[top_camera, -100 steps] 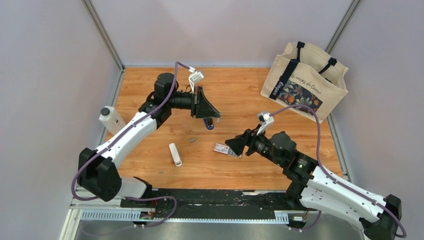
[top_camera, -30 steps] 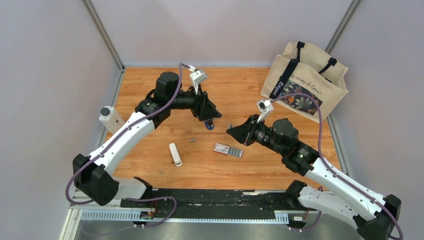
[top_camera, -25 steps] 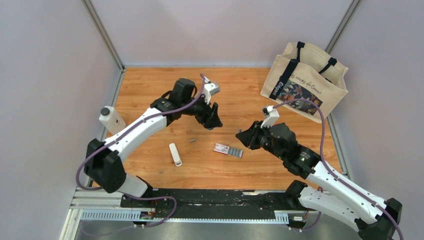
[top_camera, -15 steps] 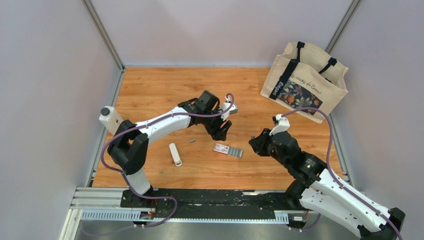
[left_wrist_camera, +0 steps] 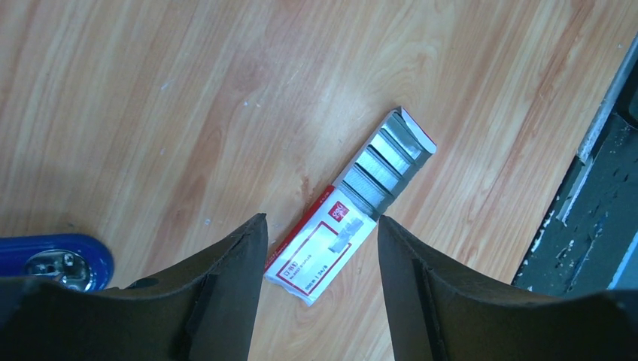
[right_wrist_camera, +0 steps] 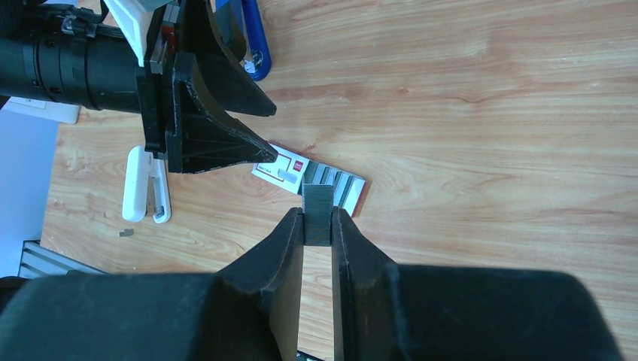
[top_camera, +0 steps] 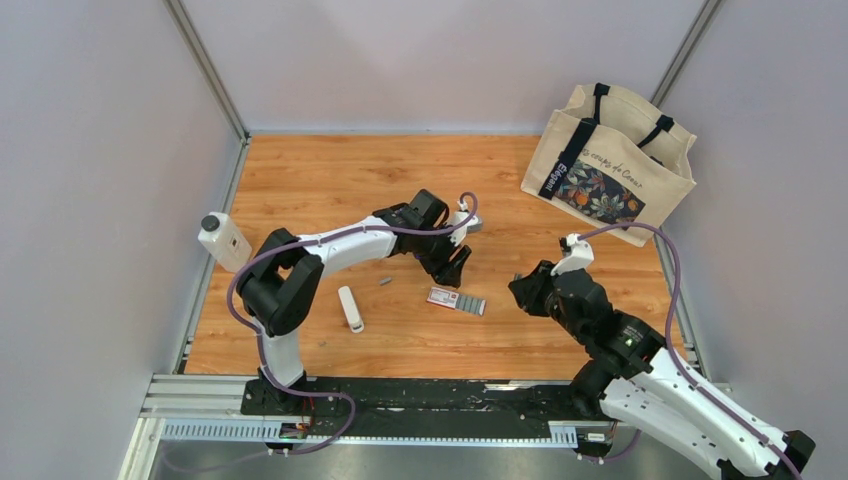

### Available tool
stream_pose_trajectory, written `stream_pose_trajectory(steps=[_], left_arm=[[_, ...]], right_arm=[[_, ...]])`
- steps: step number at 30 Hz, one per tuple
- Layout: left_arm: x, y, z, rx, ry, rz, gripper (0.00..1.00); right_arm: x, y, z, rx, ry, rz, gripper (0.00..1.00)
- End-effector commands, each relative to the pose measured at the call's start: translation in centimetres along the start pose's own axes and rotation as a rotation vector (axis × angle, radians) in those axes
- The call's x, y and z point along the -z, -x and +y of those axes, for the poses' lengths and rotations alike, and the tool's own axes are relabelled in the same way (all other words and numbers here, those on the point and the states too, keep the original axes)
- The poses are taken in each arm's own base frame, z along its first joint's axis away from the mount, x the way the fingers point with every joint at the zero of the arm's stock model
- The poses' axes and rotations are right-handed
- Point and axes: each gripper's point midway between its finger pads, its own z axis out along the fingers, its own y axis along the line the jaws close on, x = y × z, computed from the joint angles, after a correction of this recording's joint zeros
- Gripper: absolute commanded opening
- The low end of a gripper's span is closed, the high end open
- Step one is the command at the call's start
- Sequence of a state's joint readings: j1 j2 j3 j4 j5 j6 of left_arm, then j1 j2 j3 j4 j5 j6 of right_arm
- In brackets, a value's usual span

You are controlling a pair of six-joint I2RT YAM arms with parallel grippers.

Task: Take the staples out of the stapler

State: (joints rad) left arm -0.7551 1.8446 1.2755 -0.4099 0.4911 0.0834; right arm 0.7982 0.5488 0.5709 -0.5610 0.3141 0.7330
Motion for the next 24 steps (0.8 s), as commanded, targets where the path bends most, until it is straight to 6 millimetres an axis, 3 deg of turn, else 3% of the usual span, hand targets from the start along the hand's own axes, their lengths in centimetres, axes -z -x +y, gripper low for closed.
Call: stream_pose_trajectory(steps=[1,11,20,24], left_arm=[[-0.5,1.0,-1.0,0.038,-0.025,-0.051,0.64],[-1.9,-0.5,-0.6,0.074,-0.004,-0.019,0.64],[-2.4,-3.4,-0.4,0.088,0.019,0.020,0.63],[-2.3,-3.4,-0.8,0.084,0.009,0.020,0.63]], right_arm=[[-0.1,0.5,-0.4,-0.019,-0.016,-0.030,0.19],[-0.4,0.5,0.1,-0.022,0.003,-0.029,0.19],[-0.5,0.4,0.1,-0.021,0.006,-0.030,0.19],[-0.5,0.4,0.1,-0.020,0.006,-0.027,0.19]])
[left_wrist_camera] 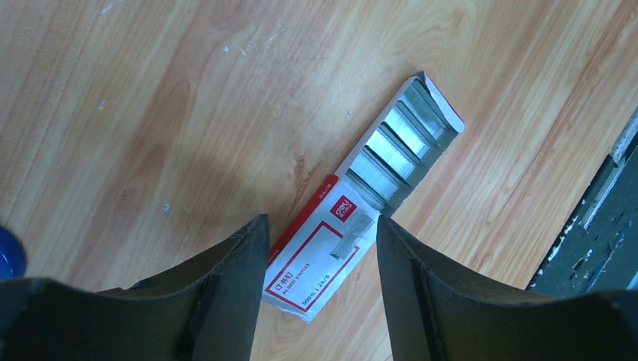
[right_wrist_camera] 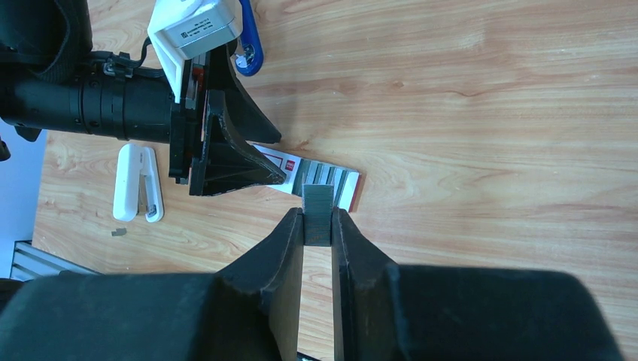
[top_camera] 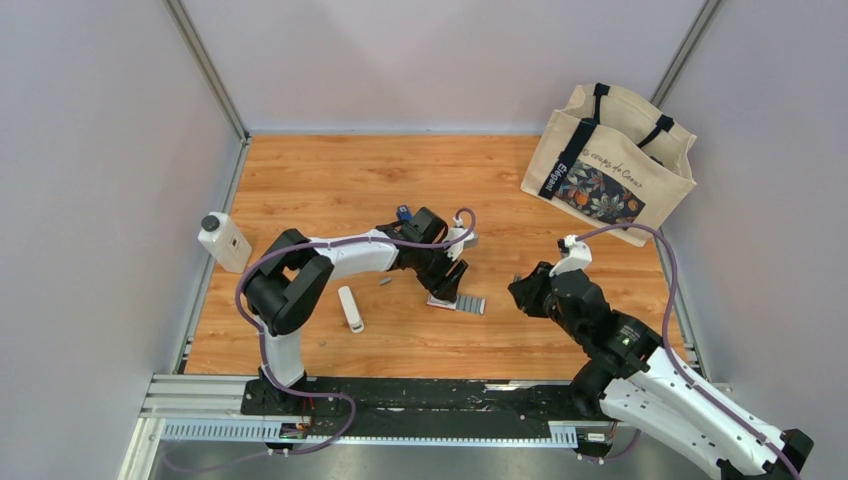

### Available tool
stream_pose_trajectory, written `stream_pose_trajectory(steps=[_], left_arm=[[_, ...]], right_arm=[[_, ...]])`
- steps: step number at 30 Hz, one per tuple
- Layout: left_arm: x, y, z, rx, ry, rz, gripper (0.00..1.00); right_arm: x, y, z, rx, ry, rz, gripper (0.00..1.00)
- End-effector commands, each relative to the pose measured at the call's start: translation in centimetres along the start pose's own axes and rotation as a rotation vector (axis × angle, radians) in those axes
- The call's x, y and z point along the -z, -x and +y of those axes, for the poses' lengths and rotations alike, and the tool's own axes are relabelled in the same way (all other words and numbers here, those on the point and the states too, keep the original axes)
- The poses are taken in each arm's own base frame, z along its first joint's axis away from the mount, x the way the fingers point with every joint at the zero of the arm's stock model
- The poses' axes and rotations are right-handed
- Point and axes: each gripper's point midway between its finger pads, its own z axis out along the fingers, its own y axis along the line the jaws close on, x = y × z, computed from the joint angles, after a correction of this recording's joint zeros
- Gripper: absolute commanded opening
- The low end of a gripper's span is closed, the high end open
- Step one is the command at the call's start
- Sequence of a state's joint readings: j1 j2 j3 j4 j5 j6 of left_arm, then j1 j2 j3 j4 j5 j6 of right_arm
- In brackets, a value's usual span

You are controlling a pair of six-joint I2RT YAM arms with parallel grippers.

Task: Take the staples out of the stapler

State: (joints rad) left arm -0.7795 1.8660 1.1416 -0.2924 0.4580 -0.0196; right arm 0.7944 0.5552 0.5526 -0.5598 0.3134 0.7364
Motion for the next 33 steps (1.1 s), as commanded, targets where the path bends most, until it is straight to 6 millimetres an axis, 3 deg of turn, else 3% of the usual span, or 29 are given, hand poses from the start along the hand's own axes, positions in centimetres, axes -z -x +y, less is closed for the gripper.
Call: stream_pose_trajectory(steps=[1,15,22,23,25,27,28,29,33], left_arm=[[0.3,0.4,-0.8,-0.015,-0.010,-0.022,0.63],[2.3,-0.5,-2.9,-0.018,-0.064,-0.024,0.62],[3.9,1.1,-2.8,-0.048,-0.028,-0.036,0.63],[4.7,2.6,-2.8,-0.081,-0.021,-0.060,0.64],[6.3,3.2,-2.6,-0.102,-0.006,-0.052,0.65],[8.6,5.2,-2.2,-0.126,0.027,-0.087,0.66],[9.6,4.7,-2.0,-0.130,0.041,-0.055,0.66],[10.8,5.7,-1.9,-0.146,0.058,-0.071,0.66],[15.2,4.8,-0.1,-0.117,0.151,-0.029,0.68]], right_arm=[[-0.2,1.1,0.6,-0.024,0.024,-0.043,0.19],[-2.0,-1.5,0.2,-0.018,0.011,0.036,0.19],[-3.4,-3.1,1.0,0.040,0.039,0.119,0.18],[-4.0,-3.7,0.9,0.051,0.025,0.148,0.18],[-4.3,-4.2,1.4,0.065,0.032,0.185,0.18],[-5.1,-5.5,1.0,0.081,0.009,0.236,0.17],[-5.4,-5.8,1.0,0.087,0.001,0.249,0.16],[-5.7,-6.1,1.2,0.090,0.007,0.253,0.16],[-6.5,-6.8,1.5,0.132,-0.019,0.271,0.15]])
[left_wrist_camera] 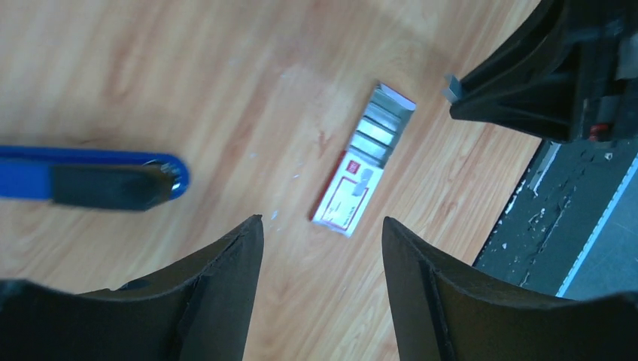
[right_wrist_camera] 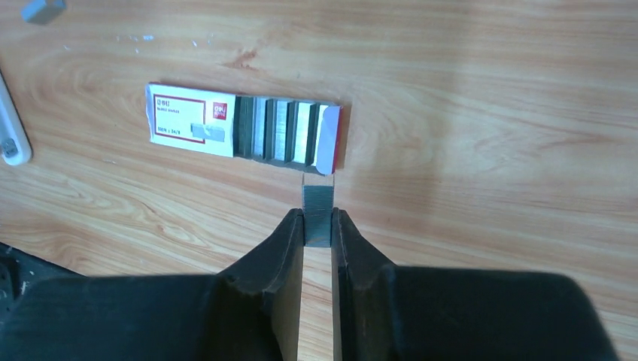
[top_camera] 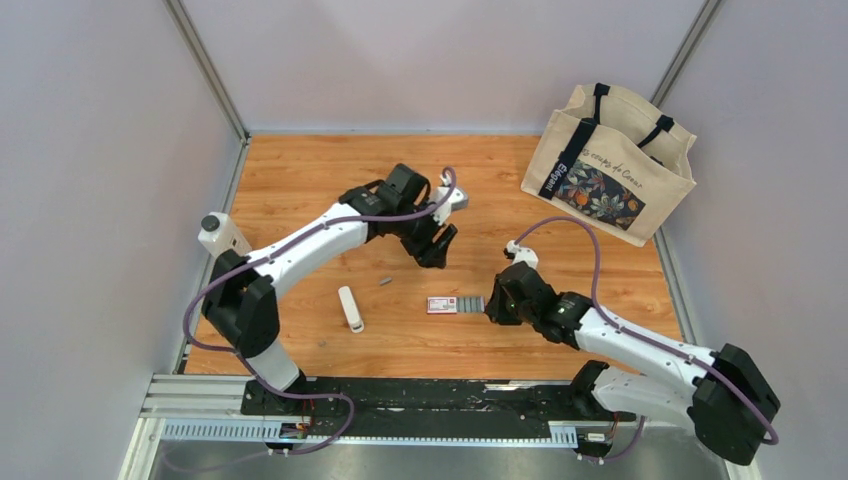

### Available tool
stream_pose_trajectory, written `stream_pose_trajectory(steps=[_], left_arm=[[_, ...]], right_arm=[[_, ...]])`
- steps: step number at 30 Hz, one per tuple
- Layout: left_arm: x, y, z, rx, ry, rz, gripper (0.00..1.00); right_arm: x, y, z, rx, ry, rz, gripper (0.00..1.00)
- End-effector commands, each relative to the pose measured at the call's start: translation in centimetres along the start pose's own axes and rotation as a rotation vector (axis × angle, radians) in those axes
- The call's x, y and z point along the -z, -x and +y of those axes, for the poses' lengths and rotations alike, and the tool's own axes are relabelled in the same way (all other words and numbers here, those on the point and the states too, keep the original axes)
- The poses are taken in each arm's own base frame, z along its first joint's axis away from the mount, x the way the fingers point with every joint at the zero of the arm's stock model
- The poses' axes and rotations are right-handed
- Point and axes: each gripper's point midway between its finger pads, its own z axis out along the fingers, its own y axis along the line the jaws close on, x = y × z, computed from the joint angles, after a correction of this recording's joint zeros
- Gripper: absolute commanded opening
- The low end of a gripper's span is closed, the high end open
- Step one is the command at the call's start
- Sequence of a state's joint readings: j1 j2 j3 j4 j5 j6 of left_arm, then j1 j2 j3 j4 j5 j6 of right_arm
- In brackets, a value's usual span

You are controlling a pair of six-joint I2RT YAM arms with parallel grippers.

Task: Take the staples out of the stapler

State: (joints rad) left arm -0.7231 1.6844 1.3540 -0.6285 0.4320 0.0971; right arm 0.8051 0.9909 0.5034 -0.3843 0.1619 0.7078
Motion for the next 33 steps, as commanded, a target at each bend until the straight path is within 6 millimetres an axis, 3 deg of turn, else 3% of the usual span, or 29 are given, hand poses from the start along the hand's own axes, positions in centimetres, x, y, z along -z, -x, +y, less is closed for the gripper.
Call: stream_pose_trajectory(steps=[1,6,11,12,18,33], left_arm=[[6.3,-0.6,1.4,-0.016,0.094,0.044,0.68],[9.3,-3.0,2.0,0.024,0.134,0.120,0.68],[10.4,-4.7,2.4,0.014,0.180,0.105,0.68],[10.8,-4.7,2.3,0.007,0.190,0.091,0.68],[11.7,-5.2,1.8,0.002,0.203,0.080,0.68],[11.8,-5.6,1.6,0.004,0.207,0.066,0.67]], right_arm=[[-0.1,2.1,3.5,0.052,0.065,-0.052,0.15],[-1.1,1.6,4.7,0.104,0.014,-0.015,0.11],[-2.9,0.3,5.0,0.128,-0.065,0.035,0.10],[-3.0,0.8,5.3,0.128,-0.077,0.023,0.10],[-4.2,0.4,5.0,0.143,-0.174,0.048,0.11],[-4.9,0.1,4.8,0.163,-0.231,0.080,0.15]])
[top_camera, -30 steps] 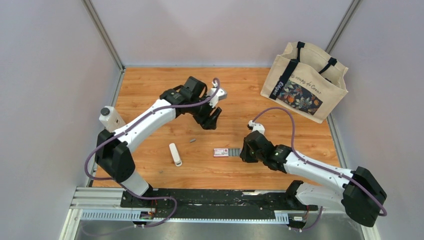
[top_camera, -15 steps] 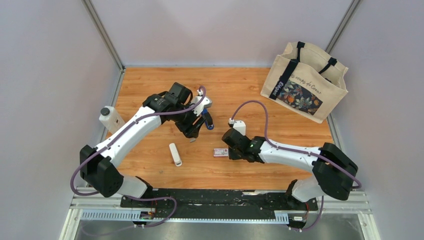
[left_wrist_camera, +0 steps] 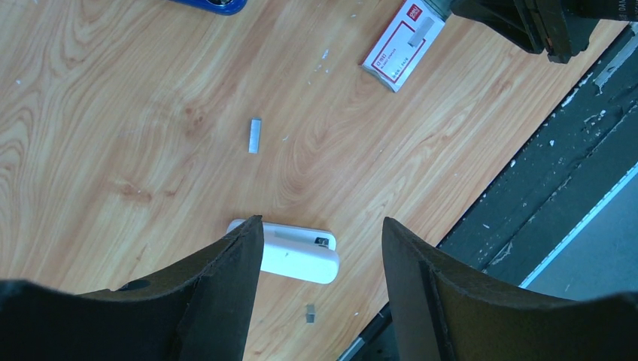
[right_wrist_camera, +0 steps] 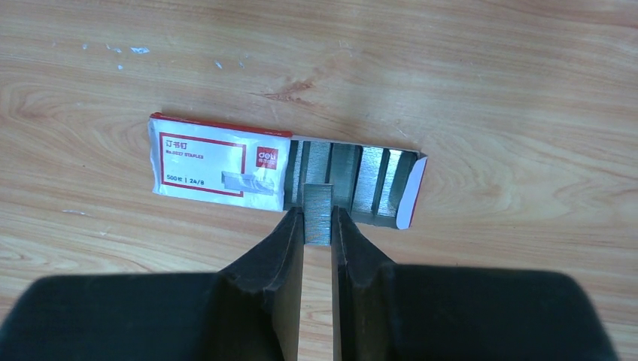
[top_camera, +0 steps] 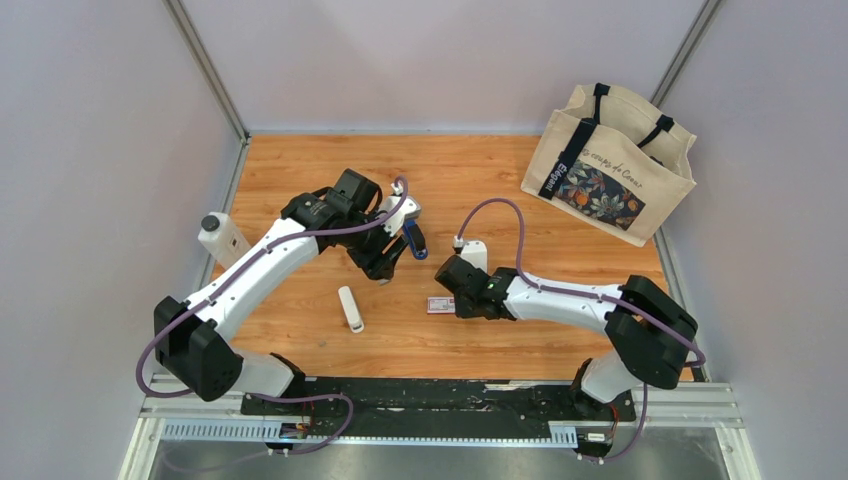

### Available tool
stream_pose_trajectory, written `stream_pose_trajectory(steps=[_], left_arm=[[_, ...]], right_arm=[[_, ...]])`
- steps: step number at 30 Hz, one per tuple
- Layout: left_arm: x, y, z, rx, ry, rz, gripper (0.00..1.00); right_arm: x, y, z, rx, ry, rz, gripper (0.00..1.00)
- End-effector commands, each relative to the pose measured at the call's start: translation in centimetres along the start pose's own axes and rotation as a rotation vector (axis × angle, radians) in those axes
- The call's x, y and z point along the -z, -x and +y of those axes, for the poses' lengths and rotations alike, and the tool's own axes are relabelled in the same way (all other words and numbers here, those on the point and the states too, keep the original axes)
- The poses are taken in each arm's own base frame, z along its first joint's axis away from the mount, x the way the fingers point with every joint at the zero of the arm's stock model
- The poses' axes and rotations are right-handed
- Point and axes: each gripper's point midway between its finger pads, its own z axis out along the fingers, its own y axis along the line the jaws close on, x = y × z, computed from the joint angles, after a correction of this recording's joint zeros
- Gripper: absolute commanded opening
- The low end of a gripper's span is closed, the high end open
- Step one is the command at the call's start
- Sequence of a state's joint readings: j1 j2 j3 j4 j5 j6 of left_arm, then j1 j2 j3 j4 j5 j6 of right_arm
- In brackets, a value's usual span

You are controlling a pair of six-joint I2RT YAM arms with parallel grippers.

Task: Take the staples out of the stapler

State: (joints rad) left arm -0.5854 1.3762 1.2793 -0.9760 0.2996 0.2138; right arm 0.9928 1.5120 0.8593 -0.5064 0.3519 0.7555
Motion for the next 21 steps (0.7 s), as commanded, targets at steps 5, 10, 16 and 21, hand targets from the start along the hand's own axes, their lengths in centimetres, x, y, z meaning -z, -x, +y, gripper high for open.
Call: stream_pose_trajectory(steps=[5,10,16,21], left_arm=[[0.93,0.60,0.12,-0.024,0.018,-0.042,0.68],[0.79,0.52,0.10,-0.020,0.016,-0.042,0.68],[0.69,0.59,0.17,-0.019,0.017,-0.041,0.67],[0.63,0.55,0.23,-0.017,0.020,-0.040,0.67]], right_arm=[[0.19,0.99,0.53,-0.011,-0.010,-0.024,0.15],[0.06,1.02,0.75,-0.003,-0.005,-0.021,0.15],[-0.12,0.99,1.03,0.006,0.001,-0.013,0.15],[-0.12,0.95,1.06,0.009,0.003,-0.011,0.15]])
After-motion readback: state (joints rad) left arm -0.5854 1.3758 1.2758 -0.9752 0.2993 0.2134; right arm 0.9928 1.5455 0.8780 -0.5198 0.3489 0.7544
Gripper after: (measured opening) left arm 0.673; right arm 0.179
